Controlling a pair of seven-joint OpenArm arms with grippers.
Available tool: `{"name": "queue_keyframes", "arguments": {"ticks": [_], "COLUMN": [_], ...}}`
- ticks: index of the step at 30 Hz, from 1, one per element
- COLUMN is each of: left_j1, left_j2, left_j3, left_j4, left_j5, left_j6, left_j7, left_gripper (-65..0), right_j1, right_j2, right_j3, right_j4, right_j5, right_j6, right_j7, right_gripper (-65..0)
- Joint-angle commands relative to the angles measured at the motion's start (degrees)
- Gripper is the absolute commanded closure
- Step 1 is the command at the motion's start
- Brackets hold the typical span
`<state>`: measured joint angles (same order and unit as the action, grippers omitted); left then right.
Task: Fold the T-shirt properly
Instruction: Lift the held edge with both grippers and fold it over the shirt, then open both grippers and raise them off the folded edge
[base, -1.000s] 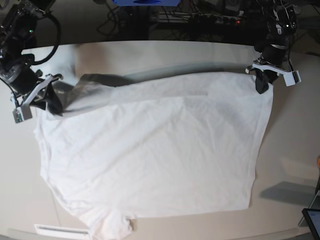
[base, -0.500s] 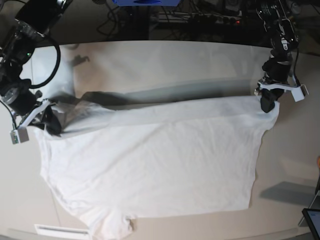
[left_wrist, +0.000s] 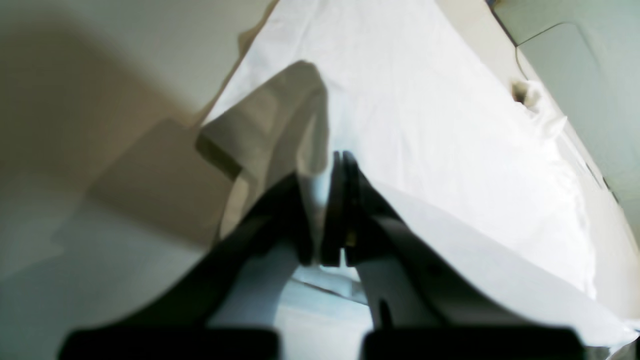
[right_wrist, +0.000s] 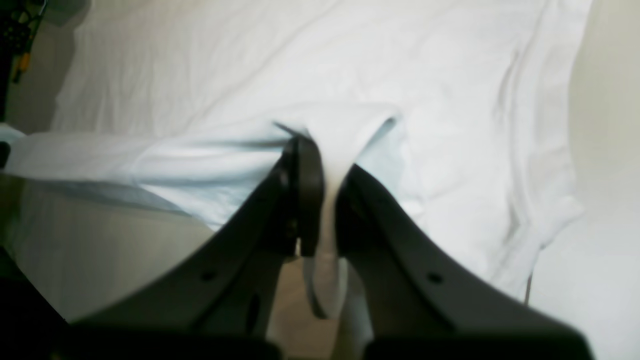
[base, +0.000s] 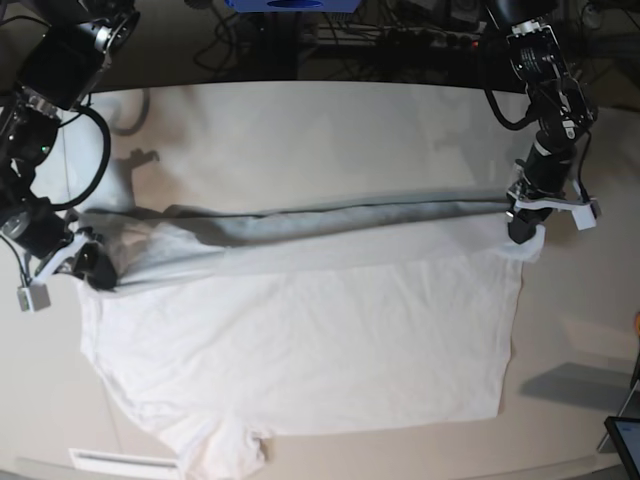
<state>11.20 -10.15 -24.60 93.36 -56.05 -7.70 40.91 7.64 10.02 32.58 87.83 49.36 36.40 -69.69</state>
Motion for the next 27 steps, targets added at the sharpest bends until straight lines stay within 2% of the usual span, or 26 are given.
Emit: {"name": "queue_keyframes", "arguments": {"ticks": [1, 9, 11, 13, 15, 22, 27], "left_j1": [-1.0, -4.7, -5.2, -6.3, -6.7, -9.9, -11.5], "left_j2": [-0.9, -1.1, -1.2, -1.2, -1.2, -2.5, -2.6], "left_j3": [-0.3, -0.3, -0.3, -0.2, -0.2, 0.4, 0.4], "left_j4": [0.2, -1.3, -1.5, -2.2, -2.9, -6.8, -8.6], "left_j5": [-0.5, -0.4, -0.4, -0.4, -0.4, -0.4, 1.3], "left_j6": [-0.3, -0.2, 1.6, 4.8, 6.1, 6.2, 6.2], "left_j7": [-1.4, -1.3, -1.3, -1.2, -1.4, -1.5, -1.4], "left_gripper": [0.0, 0.0, 0.0, 0.0, 0.0, 0.0, 0.0], "right_j1": [1.6, 3.6, 4.3, 5.6, 6.6, 9.1, 9.1], "right_j2": [0.9, 1.9, 2.0, 2.7, 3.6, 6.0, 5.8], "right_j3": [-0.7, -8.4, -8.9, -8.9, -8.9, -8.9, -9.0], "right_j4": [0.1, -5.2, -6.5, -7.9, -9.2, -13.9, -14.6], "right_j5": [1.2, 1.2, 1.2, 1.2, 1.2, 1.2, 1.2], "right_j6": [0.0, -0.8, -2.0, -2.2, -2.2, -2.2, -2.2], "right_j7": [2.4, 8.5, 9.3, 9.3, 10.0, 10.7, 10.8], "right_gripper": [-0.7, -0.7, -0.7, -0.7, -0.7, -0.7, -1.5]}}
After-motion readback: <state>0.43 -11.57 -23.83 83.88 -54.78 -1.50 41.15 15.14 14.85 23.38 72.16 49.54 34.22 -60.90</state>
